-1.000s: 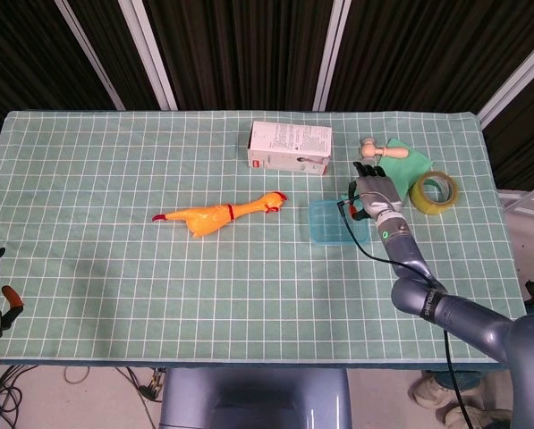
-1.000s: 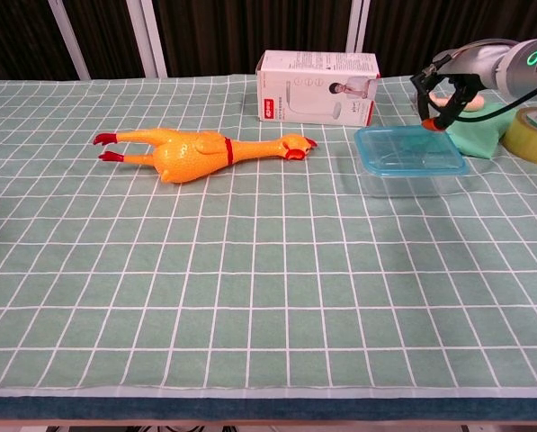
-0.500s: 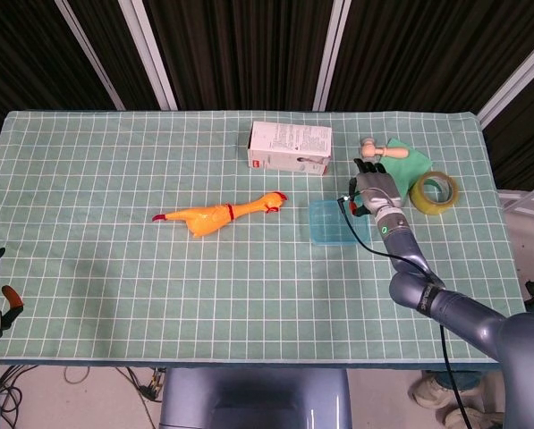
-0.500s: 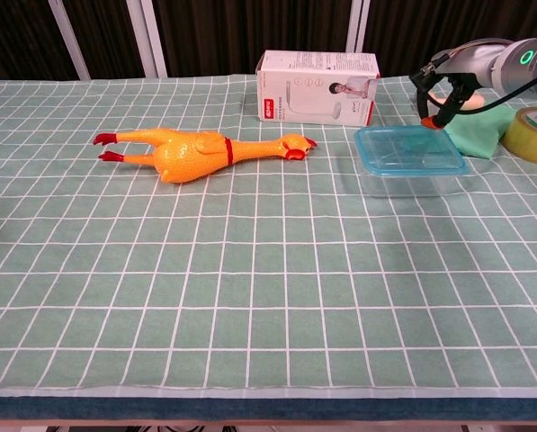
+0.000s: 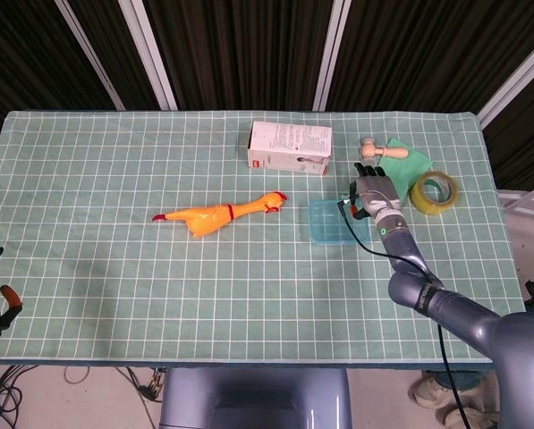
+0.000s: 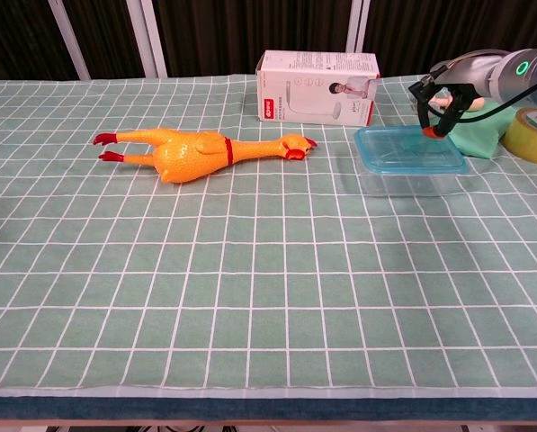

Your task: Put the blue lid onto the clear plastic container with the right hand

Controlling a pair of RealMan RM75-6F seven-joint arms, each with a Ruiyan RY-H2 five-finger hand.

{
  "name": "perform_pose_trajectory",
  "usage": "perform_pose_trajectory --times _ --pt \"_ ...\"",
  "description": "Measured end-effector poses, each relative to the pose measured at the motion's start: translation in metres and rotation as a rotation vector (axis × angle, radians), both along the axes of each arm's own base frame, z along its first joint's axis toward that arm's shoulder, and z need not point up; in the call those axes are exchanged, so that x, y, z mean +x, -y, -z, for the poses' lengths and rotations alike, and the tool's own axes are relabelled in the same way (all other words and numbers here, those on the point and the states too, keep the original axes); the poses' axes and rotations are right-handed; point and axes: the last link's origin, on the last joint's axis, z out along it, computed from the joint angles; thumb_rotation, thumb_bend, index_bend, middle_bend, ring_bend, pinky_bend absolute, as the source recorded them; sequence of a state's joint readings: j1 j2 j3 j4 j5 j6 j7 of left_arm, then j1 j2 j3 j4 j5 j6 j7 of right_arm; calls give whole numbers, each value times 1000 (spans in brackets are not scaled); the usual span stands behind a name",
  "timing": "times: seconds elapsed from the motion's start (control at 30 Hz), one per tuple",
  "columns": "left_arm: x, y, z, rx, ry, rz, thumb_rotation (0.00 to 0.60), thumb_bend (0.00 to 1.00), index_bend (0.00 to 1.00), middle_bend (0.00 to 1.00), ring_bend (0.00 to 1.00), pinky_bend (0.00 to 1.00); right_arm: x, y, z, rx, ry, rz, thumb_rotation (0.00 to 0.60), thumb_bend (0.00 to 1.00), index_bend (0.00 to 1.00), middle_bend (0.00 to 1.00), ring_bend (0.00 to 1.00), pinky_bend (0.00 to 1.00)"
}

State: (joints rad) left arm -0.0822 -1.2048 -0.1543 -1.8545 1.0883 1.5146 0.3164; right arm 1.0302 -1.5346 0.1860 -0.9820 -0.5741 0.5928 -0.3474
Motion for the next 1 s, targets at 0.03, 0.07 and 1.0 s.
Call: perform_pose_trajectory --times 0.03,0.07,1.0 --pt "0 0 0 0 -1 1 600 772 93 0 0 0 0 0 0 0 -1 1 600 459 622 0 0 0" --pt "0 0 0 0 -2 1 600 772 93 0 0 0 -1 1 0 1 -3 2 600 459 623 0 0 0" --pt "0 0 0 -2 0 -1 600 772 93 0 0 0 -9 -2 12 53 -42 17 600 459 624 0 0 0"
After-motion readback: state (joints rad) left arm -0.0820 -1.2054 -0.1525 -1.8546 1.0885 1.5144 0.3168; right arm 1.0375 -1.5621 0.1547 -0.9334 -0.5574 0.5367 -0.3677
